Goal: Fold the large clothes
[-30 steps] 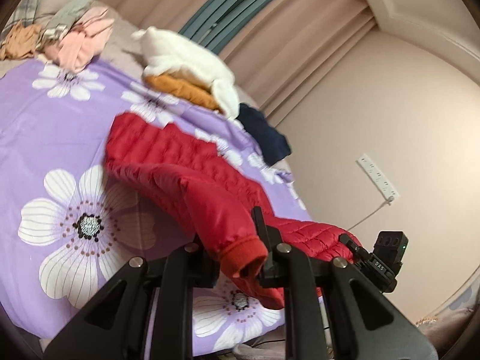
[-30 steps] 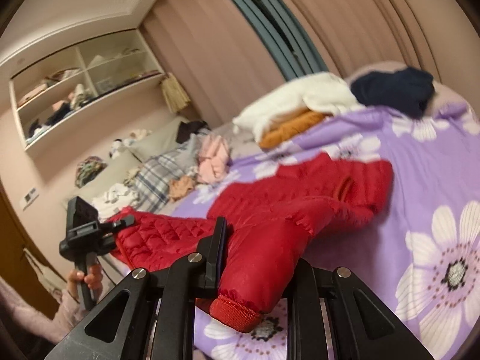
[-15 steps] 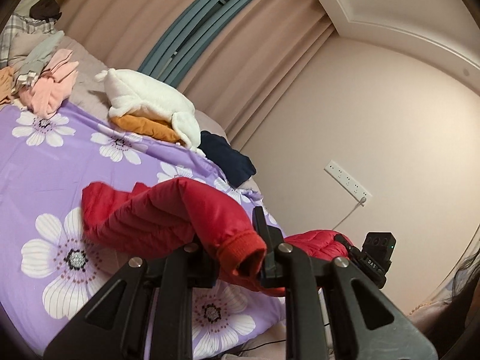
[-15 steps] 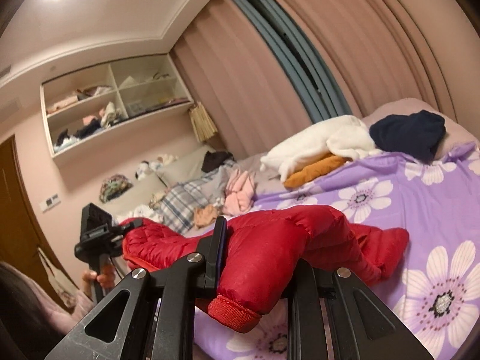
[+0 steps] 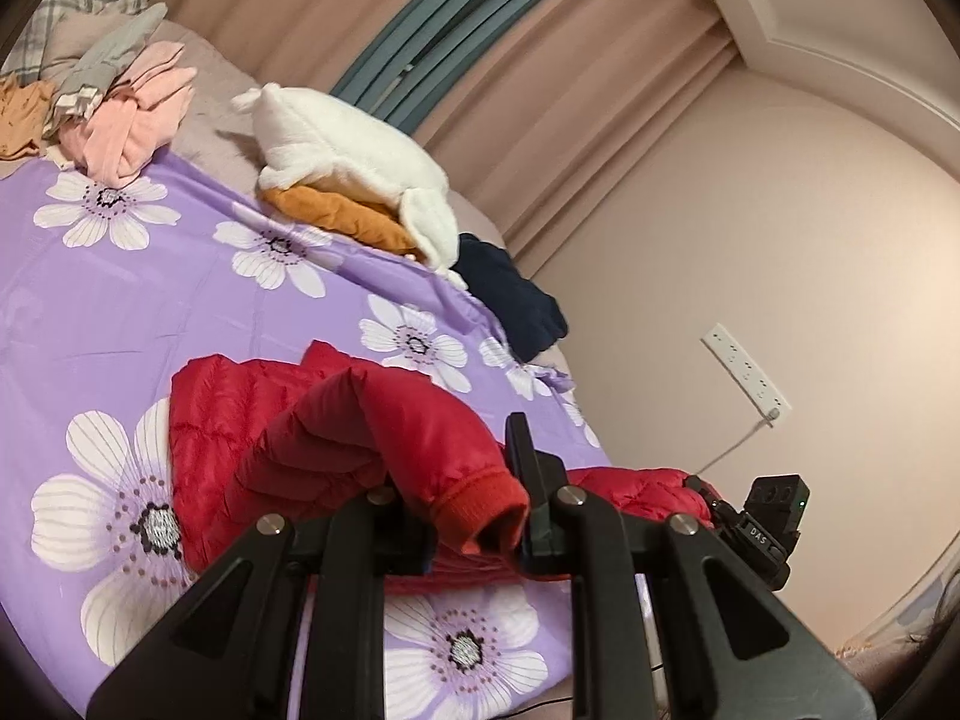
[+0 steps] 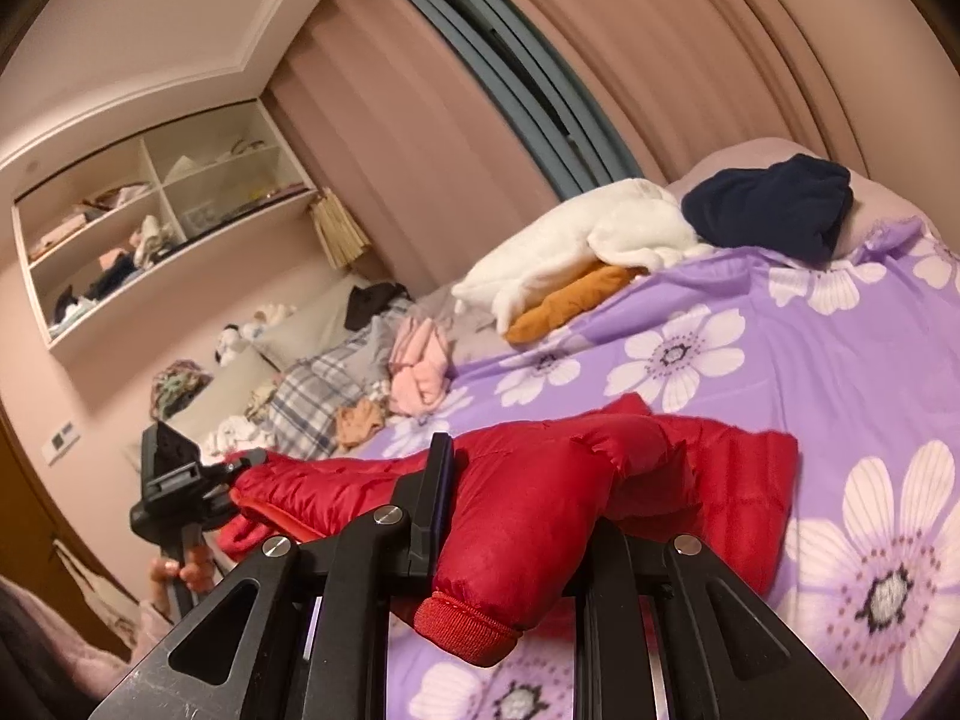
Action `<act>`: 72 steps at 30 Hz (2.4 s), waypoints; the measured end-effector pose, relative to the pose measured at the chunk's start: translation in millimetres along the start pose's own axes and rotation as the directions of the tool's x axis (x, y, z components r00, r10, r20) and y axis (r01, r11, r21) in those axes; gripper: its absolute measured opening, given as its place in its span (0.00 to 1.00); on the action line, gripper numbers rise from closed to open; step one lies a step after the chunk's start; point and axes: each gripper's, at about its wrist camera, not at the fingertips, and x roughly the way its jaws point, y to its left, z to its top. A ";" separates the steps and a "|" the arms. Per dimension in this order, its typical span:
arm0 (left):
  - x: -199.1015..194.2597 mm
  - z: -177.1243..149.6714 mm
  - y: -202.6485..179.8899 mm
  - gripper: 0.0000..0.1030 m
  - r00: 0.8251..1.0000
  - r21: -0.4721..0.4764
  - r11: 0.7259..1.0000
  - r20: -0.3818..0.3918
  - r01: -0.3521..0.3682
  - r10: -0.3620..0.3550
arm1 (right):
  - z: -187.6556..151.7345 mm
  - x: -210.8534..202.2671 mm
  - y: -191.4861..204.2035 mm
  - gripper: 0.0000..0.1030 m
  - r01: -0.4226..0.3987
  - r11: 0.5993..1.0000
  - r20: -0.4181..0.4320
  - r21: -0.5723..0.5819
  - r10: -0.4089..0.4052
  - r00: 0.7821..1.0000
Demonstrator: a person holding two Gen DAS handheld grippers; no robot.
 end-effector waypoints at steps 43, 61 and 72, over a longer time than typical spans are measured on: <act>144.3 46.4 84.4 0.68 0.896 0.050 0.903 -0.108 -0.427 0.430 | 19.1 121.4 -62.2 0.73 0.424 0.903 -0.186 -0.076 -0.430 0.883; 173.4 -55.5 89.5 0.69 0.789 0.259 0.820 -0.236 -0.511 0.567 | -57.5 145.6 -66.7 0.73 0.472 0.840 -0.314 -0.267 -0.540 0.781; 179.5 -61.1 97.4 0.70 0.791 0.238 0.831 -0.262 -0.503 0.553 | -71.8 152.7 -69.2 0.73 0.465 0.848 -0.339 -0.252 -0.528 0.779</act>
